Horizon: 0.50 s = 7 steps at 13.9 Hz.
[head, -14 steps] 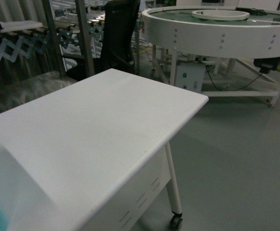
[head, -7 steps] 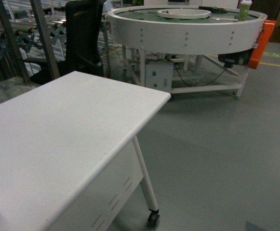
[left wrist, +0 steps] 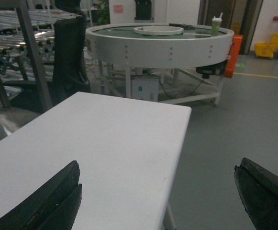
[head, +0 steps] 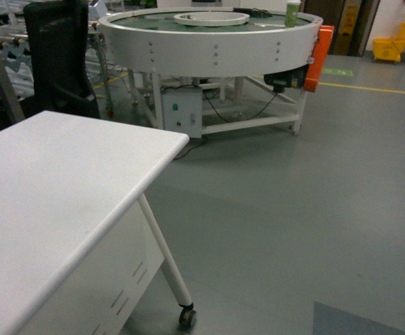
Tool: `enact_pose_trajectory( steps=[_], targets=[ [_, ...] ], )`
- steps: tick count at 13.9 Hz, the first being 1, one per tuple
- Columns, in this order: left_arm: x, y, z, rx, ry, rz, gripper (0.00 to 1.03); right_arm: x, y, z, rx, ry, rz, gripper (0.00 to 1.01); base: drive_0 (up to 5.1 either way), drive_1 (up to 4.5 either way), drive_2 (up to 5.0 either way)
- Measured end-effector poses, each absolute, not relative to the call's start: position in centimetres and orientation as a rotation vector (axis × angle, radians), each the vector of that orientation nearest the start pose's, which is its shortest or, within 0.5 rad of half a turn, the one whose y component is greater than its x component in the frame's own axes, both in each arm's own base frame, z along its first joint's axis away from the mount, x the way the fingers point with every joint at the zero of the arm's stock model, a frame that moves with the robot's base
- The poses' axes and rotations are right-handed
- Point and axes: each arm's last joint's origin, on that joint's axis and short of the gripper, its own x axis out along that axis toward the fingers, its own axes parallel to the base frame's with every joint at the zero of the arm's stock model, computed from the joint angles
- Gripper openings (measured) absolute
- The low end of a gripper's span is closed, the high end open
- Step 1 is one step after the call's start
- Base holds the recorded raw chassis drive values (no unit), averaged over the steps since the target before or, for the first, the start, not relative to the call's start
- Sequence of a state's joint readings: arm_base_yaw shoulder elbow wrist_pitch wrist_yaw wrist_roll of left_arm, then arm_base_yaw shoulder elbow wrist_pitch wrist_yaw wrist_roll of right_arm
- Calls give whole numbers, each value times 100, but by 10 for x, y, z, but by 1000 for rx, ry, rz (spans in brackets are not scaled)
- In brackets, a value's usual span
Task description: Pick red block from blue box to shelf
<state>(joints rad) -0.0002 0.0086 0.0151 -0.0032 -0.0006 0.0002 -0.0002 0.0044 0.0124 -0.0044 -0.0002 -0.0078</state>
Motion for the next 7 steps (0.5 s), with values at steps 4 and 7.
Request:
enact_pose_trajectory(
  steps=[4,7],
  targets=[
    [97,0,168,0,-3,0,98,97,0,167,-8,-3,0,27,-153,-153,-153],
    [97,0,168,0,-3,0,98,97,0,167,-8,-4,0,27,-166,-166,-166]
  ],
)
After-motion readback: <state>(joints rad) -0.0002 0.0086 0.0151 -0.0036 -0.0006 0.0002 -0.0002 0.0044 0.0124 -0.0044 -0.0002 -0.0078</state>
